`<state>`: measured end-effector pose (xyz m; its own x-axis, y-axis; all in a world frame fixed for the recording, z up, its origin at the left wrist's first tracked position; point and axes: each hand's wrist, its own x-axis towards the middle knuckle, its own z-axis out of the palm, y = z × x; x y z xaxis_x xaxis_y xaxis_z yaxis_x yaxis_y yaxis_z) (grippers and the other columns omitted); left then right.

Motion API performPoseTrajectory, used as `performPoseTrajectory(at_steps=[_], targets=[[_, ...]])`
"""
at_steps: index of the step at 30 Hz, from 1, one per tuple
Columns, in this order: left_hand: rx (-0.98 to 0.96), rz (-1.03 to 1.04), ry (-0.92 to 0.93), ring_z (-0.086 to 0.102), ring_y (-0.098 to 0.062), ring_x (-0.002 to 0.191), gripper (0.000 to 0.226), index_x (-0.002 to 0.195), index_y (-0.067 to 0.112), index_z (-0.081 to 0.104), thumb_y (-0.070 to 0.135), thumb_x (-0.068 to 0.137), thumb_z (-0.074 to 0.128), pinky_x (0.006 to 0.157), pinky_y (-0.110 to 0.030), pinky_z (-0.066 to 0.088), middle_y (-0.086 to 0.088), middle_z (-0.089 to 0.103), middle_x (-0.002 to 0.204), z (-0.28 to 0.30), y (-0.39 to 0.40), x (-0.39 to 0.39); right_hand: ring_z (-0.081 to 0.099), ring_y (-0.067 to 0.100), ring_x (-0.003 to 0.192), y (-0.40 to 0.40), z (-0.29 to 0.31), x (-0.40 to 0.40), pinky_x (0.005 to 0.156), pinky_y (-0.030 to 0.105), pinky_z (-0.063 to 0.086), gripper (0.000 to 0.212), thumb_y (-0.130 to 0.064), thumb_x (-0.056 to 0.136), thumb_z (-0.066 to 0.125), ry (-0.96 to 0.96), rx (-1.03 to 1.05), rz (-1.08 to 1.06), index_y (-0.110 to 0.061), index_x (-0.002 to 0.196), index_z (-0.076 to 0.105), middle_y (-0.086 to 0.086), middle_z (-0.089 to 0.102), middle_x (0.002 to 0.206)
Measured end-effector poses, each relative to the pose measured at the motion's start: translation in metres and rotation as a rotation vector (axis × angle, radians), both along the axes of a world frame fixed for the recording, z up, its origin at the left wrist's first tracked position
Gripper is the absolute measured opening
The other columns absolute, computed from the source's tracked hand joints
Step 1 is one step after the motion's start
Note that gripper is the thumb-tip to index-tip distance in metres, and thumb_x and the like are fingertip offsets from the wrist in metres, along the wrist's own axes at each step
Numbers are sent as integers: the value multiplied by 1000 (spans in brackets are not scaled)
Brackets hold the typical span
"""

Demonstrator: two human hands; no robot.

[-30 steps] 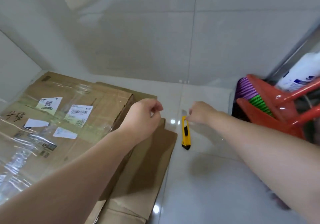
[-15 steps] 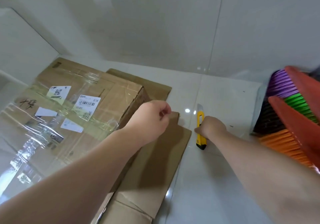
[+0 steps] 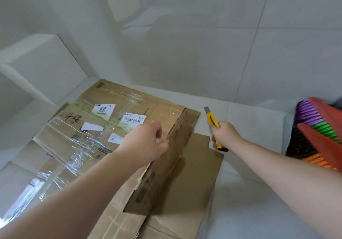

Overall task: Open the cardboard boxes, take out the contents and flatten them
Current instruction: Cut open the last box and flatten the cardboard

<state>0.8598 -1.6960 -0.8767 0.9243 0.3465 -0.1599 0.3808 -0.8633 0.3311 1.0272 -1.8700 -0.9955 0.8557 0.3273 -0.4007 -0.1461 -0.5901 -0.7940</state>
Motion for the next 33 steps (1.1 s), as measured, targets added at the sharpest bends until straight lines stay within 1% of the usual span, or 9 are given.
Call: performPoseTrajectory(at_steps=[1,3,6,10,13,20,22,28,33], targets=[[53,-12,69,49,-16,55,23,75,21,46,38,84,59,52,-27,44,2,55,65,1,6,-11,62,33,52,5,12,-10,57,50,56,28,-25,98,45,23,55,-18,-4,82,52,20,58,71],[93,-17,188,49,-14,56,30,70,21,45,45,81,60,51,-24,41,4,53,65,-2,14,-34,62,30,52,11,33,-34,55,40,56,23,-24,100,44,94,149,-44,-6,89,53,15,59,71],[105,-51,271,49,-11,58,36,66,22,44,51,79,61,50,-24,37,7,51,65,-11,18,-58,63,26,54,14,53,-67,54,33,55,20,-21,101,44,160,224,-64,-5,93,54,14,60,73],[161,-129,247,48,-13,62,37,65,23,41,51,86,51,53,-25,37,7,49,67,-13,22,-69,64,28,57,16,61,-93,60,38,56,21,-21,101,45,206,307,-131,-2,94,53,16,62,73],[206,-187,248,47,-18,66,34,71,22,43,48,92,43,58,-26,38,7,43,66,-13,23,-71,64,27,56,14,63,-102,57,35,56,21,-20,102,44,238,324,-143,-2,96,54,15,63,73],[336,-304,302,47,-20,72,18,80,21,48,21,95,38,63,-27,40,6,36,66,-21,11,-64,63,25,53,8,61,-103,55,34,53,22,-23,101,46,275,347,-102,-5,92,54,13,64,70],[335,-301,290,47,-20,72,17,81,21,46,21,95,37,63,-27,39,7,35,67,-23,8,-60,61,23,51,8,64,-100,53,32,52,22,-24,101,46,276,361,-92,-6,91,54,11,64,69],[286,-291,183,46,-20,69,33,64,23,29,28,96,35,60,-25,35,6,37,67,-23,-3,-45,57,21,47,15,72,-87,50,29,50,22,-24,101,45,259,390,-110,-7,92,54,10,63,66],[261,-307,172,45,-21,69,32,64,22,28,28,95,34,60,-26,35,4,37,68,-28,-10,-38,56,20,46,18,74,-76,48,28,49,21,-24,101,43,257,391,-123,-7,94,53,11,62,68]])
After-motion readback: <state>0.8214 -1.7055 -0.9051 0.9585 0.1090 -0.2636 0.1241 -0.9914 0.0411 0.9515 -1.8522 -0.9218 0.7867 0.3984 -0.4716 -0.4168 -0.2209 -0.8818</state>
